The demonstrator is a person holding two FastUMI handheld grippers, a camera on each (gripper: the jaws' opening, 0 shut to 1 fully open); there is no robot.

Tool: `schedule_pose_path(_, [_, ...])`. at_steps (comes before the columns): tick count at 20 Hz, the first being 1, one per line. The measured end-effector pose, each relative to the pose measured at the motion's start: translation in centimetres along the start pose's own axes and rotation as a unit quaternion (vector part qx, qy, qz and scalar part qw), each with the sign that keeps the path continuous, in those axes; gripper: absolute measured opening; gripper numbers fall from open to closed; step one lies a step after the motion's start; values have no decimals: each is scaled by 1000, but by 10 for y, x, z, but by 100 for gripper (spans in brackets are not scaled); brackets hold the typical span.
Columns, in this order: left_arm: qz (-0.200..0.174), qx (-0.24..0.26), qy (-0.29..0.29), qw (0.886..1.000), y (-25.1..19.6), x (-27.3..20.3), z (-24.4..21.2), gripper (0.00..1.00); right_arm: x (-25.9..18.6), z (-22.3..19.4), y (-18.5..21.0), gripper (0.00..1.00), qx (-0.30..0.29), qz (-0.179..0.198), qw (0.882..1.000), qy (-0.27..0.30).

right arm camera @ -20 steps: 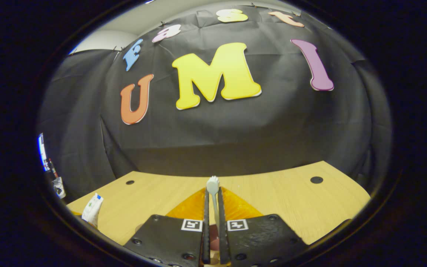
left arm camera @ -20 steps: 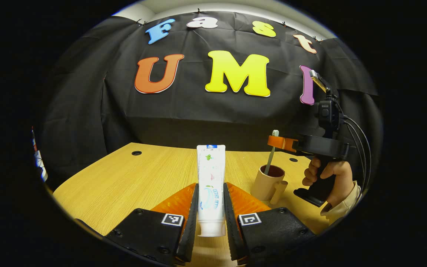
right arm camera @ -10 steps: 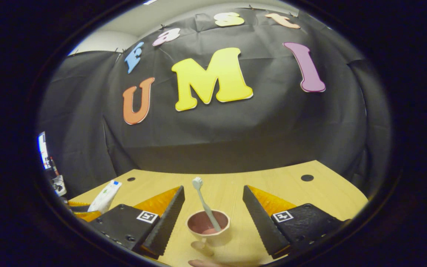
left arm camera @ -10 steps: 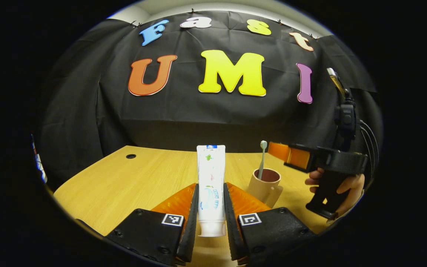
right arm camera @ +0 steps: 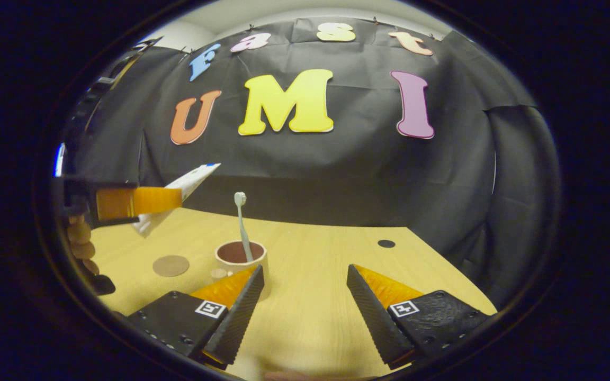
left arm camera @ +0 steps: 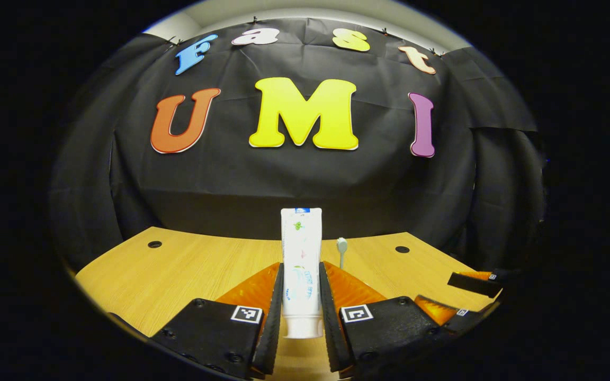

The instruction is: Put the toothbrush and toothpaste on the desktop into the cup, then pick up the cup and place it on the coaster on the desktop.

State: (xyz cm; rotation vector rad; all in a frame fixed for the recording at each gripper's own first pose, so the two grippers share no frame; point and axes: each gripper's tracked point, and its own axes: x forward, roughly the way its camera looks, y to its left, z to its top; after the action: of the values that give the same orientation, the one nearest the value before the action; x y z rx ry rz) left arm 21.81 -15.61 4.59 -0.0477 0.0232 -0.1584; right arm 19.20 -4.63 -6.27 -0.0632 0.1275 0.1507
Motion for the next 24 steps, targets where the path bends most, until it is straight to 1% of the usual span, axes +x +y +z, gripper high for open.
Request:
schedule_pose_path(2, [-7,6,-9,1000,-14,12,9,40,-7,-3,-2,96,11,8,1000,1])
schedule_pose_path(6, [-22,10,-18,1000,-39,27,17,40,-12,-6,-15,96,27,6,1000,2])
schedule_pose_path(7, [-22,13,-19,999,-42,30,18,40,-12,-6,-16,93,33,9,999,2])
schedule_pose_path(8, [-22,19,-19,999,-44,33,20,40,-12,-7,-18,96,39,9,999,2])
schedule_pose_path(10, [-23,23,-20,999,-46,36,18,41,-11,-7,-24,96,46,6,999,2])
schedule_pose_path(11, [-22,21,-20,999,-45,38,18,40,-12,-7,-27,94,51,5,999,1])
schedule_pose_path(12, [-20,21,-17,999,-45,39,15,40,-11,-6,-28,96,59,6,998,1])
schedule_pose_path(15, [-14,23,-10,1000,-42,41,11,42,-11,-6,-32,96,76,5,997,1])
schedule_pose_path(18, [-17,25,-13,999,-43,39,14,43,-9,-9,-33,96,86,5,996,5])
schedule_pose_path(19, [-13,28,-24,999,-41,37,19,43,-9,-10,-33,93,88,4,996,7])
schedule_pose_path(20, [-14,29,-33,999,-42,35,25,42,-8,-12,-34,96,89,3,996,9])
schedule_pose_path(22, [-19,30,-37,999,-44,35,26,42,-8,-13,-32,96,93,4,996,12])
schedule_pose_path(24, [-17,30,-32,999,-40,27,23,42,-9,-14,-30,96,91,4,996,16])
